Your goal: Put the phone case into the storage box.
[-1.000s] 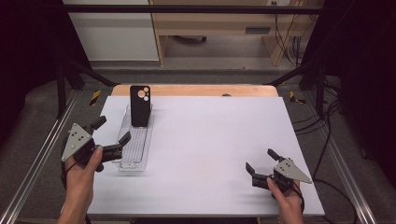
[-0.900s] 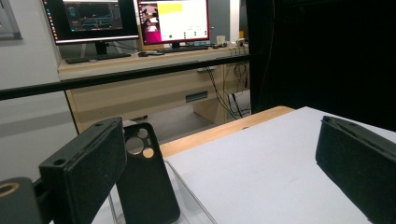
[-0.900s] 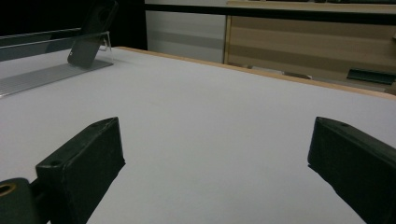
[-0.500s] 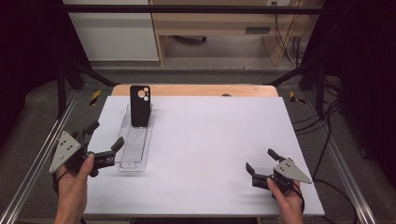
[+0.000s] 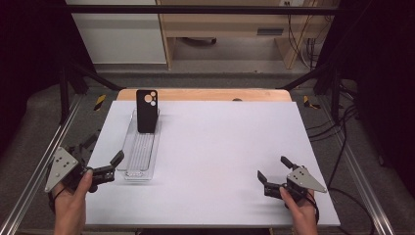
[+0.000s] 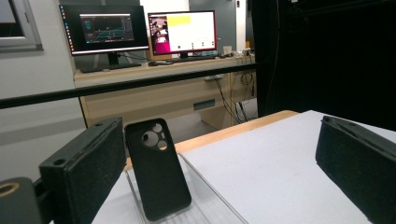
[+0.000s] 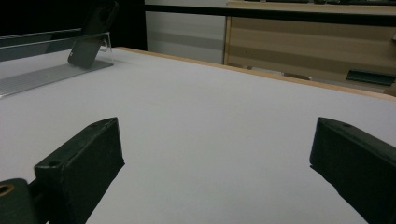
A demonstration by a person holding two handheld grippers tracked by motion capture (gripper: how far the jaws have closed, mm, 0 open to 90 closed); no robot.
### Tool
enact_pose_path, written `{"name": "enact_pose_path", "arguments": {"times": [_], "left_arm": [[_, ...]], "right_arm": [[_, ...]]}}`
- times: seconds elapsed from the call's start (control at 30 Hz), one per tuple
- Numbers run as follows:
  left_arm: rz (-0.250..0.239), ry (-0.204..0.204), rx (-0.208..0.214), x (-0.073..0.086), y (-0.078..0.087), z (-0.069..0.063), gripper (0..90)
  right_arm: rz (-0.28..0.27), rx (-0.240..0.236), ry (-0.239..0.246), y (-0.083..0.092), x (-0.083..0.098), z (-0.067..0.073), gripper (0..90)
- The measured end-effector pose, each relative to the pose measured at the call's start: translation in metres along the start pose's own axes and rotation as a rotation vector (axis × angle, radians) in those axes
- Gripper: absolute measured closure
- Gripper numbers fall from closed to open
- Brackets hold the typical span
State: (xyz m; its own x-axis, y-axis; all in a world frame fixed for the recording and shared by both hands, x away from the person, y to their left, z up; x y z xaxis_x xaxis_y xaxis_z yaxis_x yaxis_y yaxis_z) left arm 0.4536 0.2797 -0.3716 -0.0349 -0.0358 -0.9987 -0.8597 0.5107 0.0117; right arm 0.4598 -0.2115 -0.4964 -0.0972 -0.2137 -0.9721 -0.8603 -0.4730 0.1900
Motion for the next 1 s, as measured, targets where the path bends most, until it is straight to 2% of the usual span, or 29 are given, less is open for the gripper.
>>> {"name": "enact_pose_path", "arguments": {"times": [0.23, 0.5, 0.77, 1.0], "left_arm": [[0.017, 0.012, -0.009, 0.015, 0.001, 0.004, 1.6], [0.038, 0.030, -0.007, 0.033, -0.001, 0.003, 1.6], [0.037, 0.013, 0.001, 0.041, 0.000, -0.003, 1.6], [0.018, 0.017, 0.025, 0.046, -0.002, -0.005, 1.6]], "right_arm": [[0.001, 0.003, -0.001, 0.000, 0.000, -0.001, 3.0], [0.001, 0.003, 0.002, 0.000, 0.000, -0.001, 2.9], [0.003, 0.002, -0.001, 0.000, 0.001, 0.000, 2.9], [0.002, 0.002, -0.001, 0.000, 0.001, -0.001, 2.9]]}}
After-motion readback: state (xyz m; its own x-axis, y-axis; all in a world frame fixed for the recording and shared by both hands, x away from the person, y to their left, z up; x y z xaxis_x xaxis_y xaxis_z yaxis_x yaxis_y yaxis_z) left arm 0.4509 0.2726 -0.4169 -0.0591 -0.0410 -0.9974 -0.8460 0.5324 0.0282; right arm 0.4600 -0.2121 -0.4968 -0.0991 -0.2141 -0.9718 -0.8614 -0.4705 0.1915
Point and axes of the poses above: each handheld gripper's, and its own axes: y roughly backward along the jaws, x roughly out of its underside, z roughly to its left, the point moved 7 cm from there along -y, roughly forward along the jaws, and after that the axes turned 8 degrees about y, right-handed, at the moved point
